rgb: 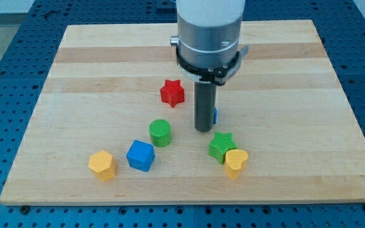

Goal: Slide the blue triangle closer to bottom side of the red circle

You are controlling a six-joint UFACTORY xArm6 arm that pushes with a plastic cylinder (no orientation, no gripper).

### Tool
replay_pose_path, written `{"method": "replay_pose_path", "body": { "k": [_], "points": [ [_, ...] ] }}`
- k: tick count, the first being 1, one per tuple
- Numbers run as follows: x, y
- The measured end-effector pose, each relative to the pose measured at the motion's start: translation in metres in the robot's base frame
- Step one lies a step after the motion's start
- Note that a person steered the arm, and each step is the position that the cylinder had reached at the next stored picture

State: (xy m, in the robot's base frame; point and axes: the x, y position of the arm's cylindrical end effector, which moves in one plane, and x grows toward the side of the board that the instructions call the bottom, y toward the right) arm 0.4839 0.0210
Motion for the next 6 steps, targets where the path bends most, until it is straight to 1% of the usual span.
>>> {"method": "replay_pose_path", "body": {
  "k": [3,5,6],
  "points": [
    [-0.068,0.02],
    [-0.069,0.022],
    [-0.052,0.08]
  ]
}}
